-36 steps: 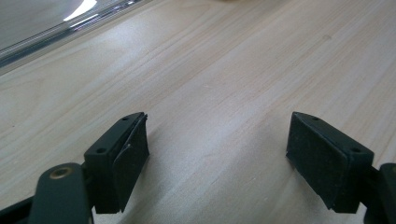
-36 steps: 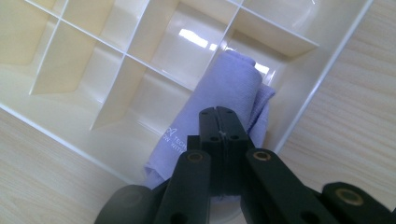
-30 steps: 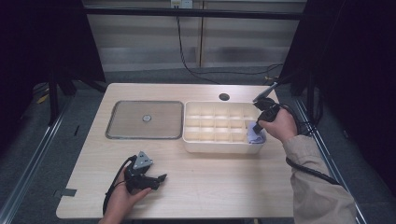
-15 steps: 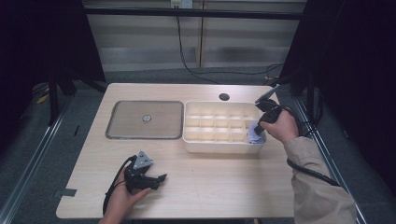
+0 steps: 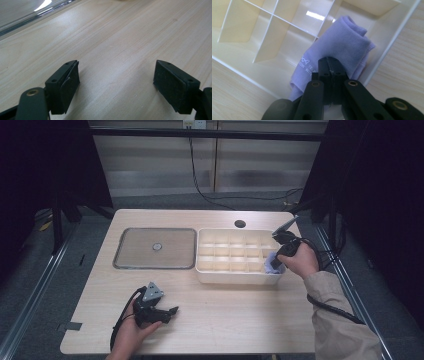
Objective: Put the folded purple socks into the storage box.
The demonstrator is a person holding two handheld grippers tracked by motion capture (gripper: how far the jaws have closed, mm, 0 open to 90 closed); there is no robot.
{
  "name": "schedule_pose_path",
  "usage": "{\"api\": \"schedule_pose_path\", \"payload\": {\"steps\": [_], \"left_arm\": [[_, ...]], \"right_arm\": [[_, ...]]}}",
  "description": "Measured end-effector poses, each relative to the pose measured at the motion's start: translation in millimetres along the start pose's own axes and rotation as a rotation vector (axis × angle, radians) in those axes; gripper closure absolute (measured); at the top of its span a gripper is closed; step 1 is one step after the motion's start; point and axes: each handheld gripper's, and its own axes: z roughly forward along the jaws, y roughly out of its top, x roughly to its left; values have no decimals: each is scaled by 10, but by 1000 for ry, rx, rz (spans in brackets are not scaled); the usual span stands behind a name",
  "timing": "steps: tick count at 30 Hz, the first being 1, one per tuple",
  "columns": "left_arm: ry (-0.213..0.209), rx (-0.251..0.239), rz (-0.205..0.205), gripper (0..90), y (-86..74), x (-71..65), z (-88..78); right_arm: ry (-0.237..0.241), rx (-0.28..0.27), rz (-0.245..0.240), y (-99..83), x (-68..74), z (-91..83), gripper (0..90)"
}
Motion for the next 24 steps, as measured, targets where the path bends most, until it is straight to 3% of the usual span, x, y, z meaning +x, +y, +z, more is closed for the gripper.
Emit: {"api": "schedule_pose_path", "payload": {"steps": [10, 17, 24], "left_arm": [[-2, -2, -6, 203, -2, -5, 1], [-1, -1, -7, 203, -3, -5, 0], [-1, -1, -7, 203, -3, -5, 0]], "right_arm": [[5, 22, -11, -40, 29, 94, 898], [13, 36, -19, -80, 53, 249, 887], [6, 50, -20, -69, 65, 270, 900]]}}
